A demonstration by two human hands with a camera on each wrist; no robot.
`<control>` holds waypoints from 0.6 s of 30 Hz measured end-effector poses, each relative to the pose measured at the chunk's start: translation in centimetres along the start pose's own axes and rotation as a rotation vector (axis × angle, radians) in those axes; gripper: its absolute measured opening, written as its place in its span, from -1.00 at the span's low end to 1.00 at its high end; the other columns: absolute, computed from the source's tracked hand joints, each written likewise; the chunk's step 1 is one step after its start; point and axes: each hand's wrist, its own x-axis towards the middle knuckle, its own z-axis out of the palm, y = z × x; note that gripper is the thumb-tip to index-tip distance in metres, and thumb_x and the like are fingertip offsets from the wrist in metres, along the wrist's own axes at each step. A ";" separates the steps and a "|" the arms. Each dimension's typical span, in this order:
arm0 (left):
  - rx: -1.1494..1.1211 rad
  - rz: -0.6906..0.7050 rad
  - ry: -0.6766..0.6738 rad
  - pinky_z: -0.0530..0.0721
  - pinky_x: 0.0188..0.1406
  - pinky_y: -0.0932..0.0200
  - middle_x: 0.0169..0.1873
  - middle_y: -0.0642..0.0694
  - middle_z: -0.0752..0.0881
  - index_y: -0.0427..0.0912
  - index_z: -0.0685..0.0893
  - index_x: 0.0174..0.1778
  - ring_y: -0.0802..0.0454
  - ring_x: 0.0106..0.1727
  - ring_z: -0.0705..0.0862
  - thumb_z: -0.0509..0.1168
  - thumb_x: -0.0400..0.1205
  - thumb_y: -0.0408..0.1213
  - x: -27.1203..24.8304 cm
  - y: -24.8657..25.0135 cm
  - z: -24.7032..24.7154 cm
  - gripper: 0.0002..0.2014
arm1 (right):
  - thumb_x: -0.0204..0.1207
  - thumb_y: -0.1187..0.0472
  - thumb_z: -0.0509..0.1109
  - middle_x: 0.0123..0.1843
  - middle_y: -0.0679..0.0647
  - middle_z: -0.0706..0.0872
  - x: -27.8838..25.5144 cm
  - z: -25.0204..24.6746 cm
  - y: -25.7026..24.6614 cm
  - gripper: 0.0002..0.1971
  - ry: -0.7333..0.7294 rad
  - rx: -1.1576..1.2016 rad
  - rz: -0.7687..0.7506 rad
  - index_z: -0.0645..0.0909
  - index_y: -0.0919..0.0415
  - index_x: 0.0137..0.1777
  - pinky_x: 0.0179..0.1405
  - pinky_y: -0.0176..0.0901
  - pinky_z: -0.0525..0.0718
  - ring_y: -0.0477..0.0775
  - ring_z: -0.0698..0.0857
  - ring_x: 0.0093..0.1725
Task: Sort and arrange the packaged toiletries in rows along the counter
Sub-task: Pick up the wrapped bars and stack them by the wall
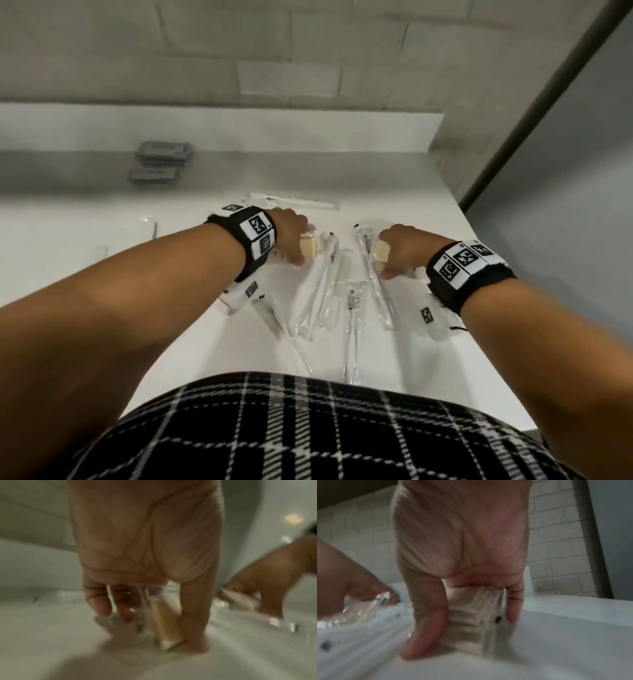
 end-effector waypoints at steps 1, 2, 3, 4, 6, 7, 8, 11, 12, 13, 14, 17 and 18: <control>-0.061 -0.015 -0.017 0.57 -0.06 0.16 0.13 -0.12 0.67 -0.09 0.54 0.15 0.00 -0.15 0.59 0.48 0.44 -0.03 -0.7 0.0 0.3 -0.56 | 0.37 0.04 0.56 0.54 0.14 0.42 -0.1 -0.2 0.1 -0.15 0.044 0.029 0.008 0.23 0.15 0.61 0.31 -0.07 0.54 0.18 0.49 0.44; -0.131 -0.036 -0.011 0.57 -0.09 0.17 0.07 -0.11 0.69 -0.09 0.57 0.08 0.00 -0.17 0.58 0.48 0.44 -0.07 -1.1 -0.2 0.6 -0.63 | 0.36 0.09 0.56 0.47 0.15 0.50 -0.4 -0.7 0.2 -0.21 0.115 0.106 0.025 0.30 0.15 0.56 0.19 -0.12 0.57 0.16 0.56 0.33; -0.205 -0.052 0.020 0.54 -0.10 0.18 0.01 -0.09 0.68 -0.09 0.58 0.03 -0.02 -0.14 0.58 0.48 0.44 -0.10 -1.5 -0.5 1.1 -0.68 | 0.35 0.13 0.56 0.38 0.13 0.58 -0.7 -1.4 0.3 -0.27 0.196 0.239 0.048 0.34 0.16 0.50 0.03 -0.17 0.60 0.12 0.63 0.18; -0.298 -0.080 0.069 0.51 -0.14 0.18 -0.07 -0.08 0.66 -0.10 0.58 -0.04 -0.04 -0.11 0.58 0.48 0.44 -0.12 -2.0 -0.9 1.6 -0.72 | 0.35 0.15 0.58 0.29 0.08 0.61 -1.3 -2.2 0.4 -0.28 0.267 0.403 0.065 0.35 0.17 0.48 -0.12 -0.21 0.62 0.08 0.66 0.04; -0.577 -0.134 0.225 0.51 -0.19 0.14 -0.16 -0.09 0.64 -0.13 0.53 -0.15 -0.07 -0.12 0.60 0.47 0.46 -0.18 -2.7 -1.8 2.4 -0.77 | 0.37 0.15 0.60 0.18 0.05 0.59 -2.5 -3.7 -0.4 -0.28 0.344 0.701 0.035 0.34 0.16 0.48 -0.32 -0.18 0.67 0.07 0.67 -0.03; -0.821 -0.139 0.314 0.57 -0.17 0.09 -0.16 -0.13 0.64 -0.15 0.51 -0.14 -0.08 -0.13 0.62 0.45 0.48 -0.25 -3.2 -2.1 2.5 -0.78 | 0.38 0.15 0.59 0.16 0.08 0.60 -3.0 -4.3 -1.1 -0.32 0.347 0.830 -0.031 0.36 0.15 0.45 -0.27 -0.07 0.75 0.11 0.68 0.02; -1.120 -0.111 0.384 0.63 -0.11 0.02 -0.15 -0.16 0.64 -0.17 0.51 -0.07 -0.08 -0.13 0.65 0.42 0.50 -0.35 -3.7 -2.1 2.5 -0.79 | 0.40 0.17 0.58 0.14 0.10 0.62 -3.5 -4.7 -2.0 -0.38 0.322 0.949 -0.115 0.38 0.15 0.41 -0.15 0.07 0.79 0.14 0.68 0.07; -1.768 0.098 0.419 0.60 0.03 0.01 -0.18 -0.08 0.62 -0.23 0.48 0.23 -0.08 -0.03 0.70 0.28 0.68 -0.32 -5.7 -1.4 1.8 -0.77 | 0.51 0.31 0.46 0.10 0.13 0.65 -4.8 -5.4 -6.2 -0.53 0.184 1.147 -0.363 0.40 0.22 0.37 -0.13 0.13 0.74 0.14 0.68 0.03; -1.854 0.185 0.381 0.59 0.08 0.01 -0.16 -0.07 0.65 -0.22 0.52 0.25 -0.07 0.01 0.70 0.23 0.71 -0.16 -6.6 -1.2 1.2 -0.73 | 0.53 0.38 0.41 0.10 0.16 0.65 -5.2 -5.6 -7.9 -0.55 0.140 1.194 -0.429 0.39 0.26 0.40 -0.23 0.05 0.72 0.14 0.68 0.00; -1.906 0.265 0.326 0.59 0.13 -0.02 -0.09 -0.09 0.70 -0.20 0.58 0.25 -0.08 0.04 0.71 0.17 0.69 0.01 -7.3 -1.0 0.8 -0.62 | 0.55 0.44 0.37 0.10 0.18 0.65 -5.4 -5.6 -9.5 -0.55 0.106 1.254 -0.474 0.39 0.29 0.41 -0.27 -0.02 0.70 0.15 0.68 -0.03; -1.959 0.332 0.264 0.60 0.20 -0.08 -0.01 -0.13 0.74 -0.18 0.64 0.24 -0.10 0.06 0.71 0.10 0.65 0.15 -8.0 -0.9 0.5 -0.49 | 0.56 0.48 0.33 0.10 0.20 0.65 -5.7 -5.6 -11.0 -0.57 0.083 1.319 -0.504 0.40 0.31 0.40 -0.24 -0.01 0.70 0.17 0.68 -0.03; -2.111 0.423 0.200 0.59 0.23 -0.18 0.08 -0.25 0.72 -0.22 0.67 0.25 -0.20 0.05 0.70 0.08 0.57 0.24 -9.8 -1.6 0.5 -0.37 | 0.59 0.47 0.29 -0.02 0.16 0.72 -6.3 -5.3 -14.7 -0.77 0.069 1.468 -0.499 0.54 0.28 0.21 -0.16 0.00 0.75 0.13 0.74 -0.09; -2.131 0.400 0.225 0.61 0.21 -0.21 0.09 -0.28 0.70 -0.25 0.66 0.25 -0.21 0.04 0.70 0.13 0.62 0.14 -10.2 -1.9 0.8 -0.45 | 0.59 0.44 0.32 -0.13 0.07 0.75 -6.6 -5.2 -15.4 -0.85 0.103 1.456 -0.489 0.58 0.24 0.08 -0.30 -0.15 0.75 0.00 0.76 -0.21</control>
